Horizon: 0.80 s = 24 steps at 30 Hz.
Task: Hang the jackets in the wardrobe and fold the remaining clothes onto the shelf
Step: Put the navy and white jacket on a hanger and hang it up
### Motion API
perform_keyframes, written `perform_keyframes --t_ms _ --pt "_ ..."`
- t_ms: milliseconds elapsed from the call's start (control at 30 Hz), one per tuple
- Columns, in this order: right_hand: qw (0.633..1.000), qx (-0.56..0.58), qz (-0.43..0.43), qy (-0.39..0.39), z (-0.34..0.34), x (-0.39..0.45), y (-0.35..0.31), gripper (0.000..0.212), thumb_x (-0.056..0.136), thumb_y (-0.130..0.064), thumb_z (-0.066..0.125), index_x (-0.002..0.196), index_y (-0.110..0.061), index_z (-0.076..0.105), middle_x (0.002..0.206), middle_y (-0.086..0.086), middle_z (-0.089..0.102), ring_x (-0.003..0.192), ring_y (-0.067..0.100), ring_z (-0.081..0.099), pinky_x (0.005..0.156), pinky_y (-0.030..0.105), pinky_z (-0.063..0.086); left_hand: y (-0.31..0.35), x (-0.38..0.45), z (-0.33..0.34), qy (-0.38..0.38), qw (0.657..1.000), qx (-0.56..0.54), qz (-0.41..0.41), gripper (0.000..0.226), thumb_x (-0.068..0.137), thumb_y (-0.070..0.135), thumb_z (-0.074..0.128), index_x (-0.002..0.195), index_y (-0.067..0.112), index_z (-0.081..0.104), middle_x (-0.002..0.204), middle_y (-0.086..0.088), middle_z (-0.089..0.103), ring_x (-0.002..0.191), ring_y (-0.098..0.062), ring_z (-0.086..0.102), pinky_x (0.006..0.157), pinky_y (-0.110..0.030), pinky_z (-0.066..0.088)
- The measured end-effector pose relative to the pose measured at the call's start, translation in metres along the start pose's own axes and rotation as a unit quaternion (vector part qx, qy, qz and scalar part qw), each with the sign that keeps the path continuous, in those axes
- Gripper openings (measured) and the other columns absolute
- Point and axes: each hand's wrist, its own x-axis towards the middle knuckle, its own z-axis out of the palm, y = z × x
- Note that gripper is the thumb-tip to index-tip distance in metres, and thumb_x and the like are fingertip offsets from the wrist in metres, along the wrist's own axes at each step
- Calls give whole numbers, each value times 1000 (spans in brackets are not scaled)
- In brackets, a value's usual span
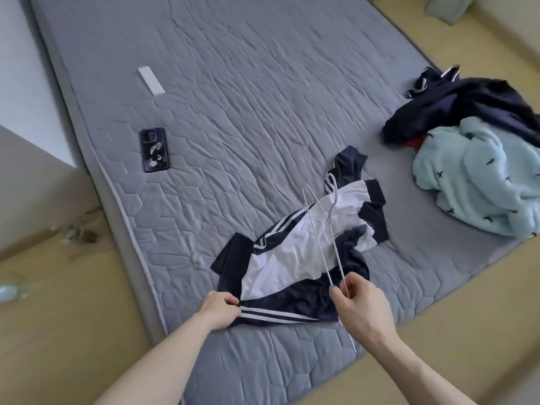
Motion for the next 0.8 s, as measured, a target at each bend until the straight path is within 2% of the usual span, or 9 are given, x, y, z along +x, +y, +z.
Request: perform_keyframes --t_ms 67,133,200,267,333,400,567,700,800 --pt "1000 0 1 -7 13 9 11 32 82 -28 59 65 -17 35 52 -5 44 50 13 35 50 30 33 -5 19 11 -4 1000 -14 -20 35 77 26 78 112 29 76 127 0 65 116 -17 61 106 -26 45" --pt "1000 -4 1 -12 21 14 19 33 82 -27 60 65 -18 34 51 -7 42 50 13 34 50 30 32 -9 34 19 -11 999 -35 -32 36 78 26 79 114 29 76 123 3 68 115 -16 61 103 -25 46" --pt "1000 -8 3 -16 25 15 23 33 82 -26 61 64 -18 34 50 -7 40 50 13 33 50 30 32 -13 39 24 -12 997 -70 -41 26 79 27 81 104 27 75 111 5 70 100 -12 63 87 -22 49" --pt "1000 -12 6 -18 23 13 23 34 82 -26 61 64 -18 34 50 -7 39 50 13 33 50 31 31 -13 35 24 23 993 -113 -30 15 79 29 83 88 26 72 94 9 70 81 -8 63 69 -19 47" --pt "1000 -16 3 -16 15 4 16 34 82 -26 62 64 -17 34 50 -7 39 51 13 34 50 32 31 -9 19 17 86 984 -153 5 11 80 22 82 81 22 71 82 7 70 76 -14 64 67 -24 49" --pt "1000 -8 -3 -11 1 -11 1 35 82 -27 62 65 -17 33 51 -7 39 51 13 34 50 32 31 1 -13 1 116 974 -192 36 11 84 17 78 82 21 68 80 4 68 76 -17 62 67 -24 48" --pt "998 -2 -55 -14 -56 -70 -51 36 83 -27 64 65 -17 35 54 -4 44 53 13 39 52 33 34 37 -136 -55 83 943 -294 132 14 95 5 64 93 18 67 93 -1 69 84 -16 60 77 -25 46" --pt "994 6 -110 -27 -106 -134 -94 38 86 -25 65 66 -19 33 53 -6 40 51 11 35 51 31 30 68 -258 -103 70 906 -366 200 19 97 -1 59 95 15 69 85 5 69 75 -5 61 64 -11 45" --pt "982 51 -178 -43 -133 -184 -125 45 85 -14 68 69 -19 26 55 -8 34 53 11 27 53 32 26 84 -339 -130 43 865 -436 243 16 98 1 59 98 14 69 81 6 70 73 -4 65 58 -16 48"
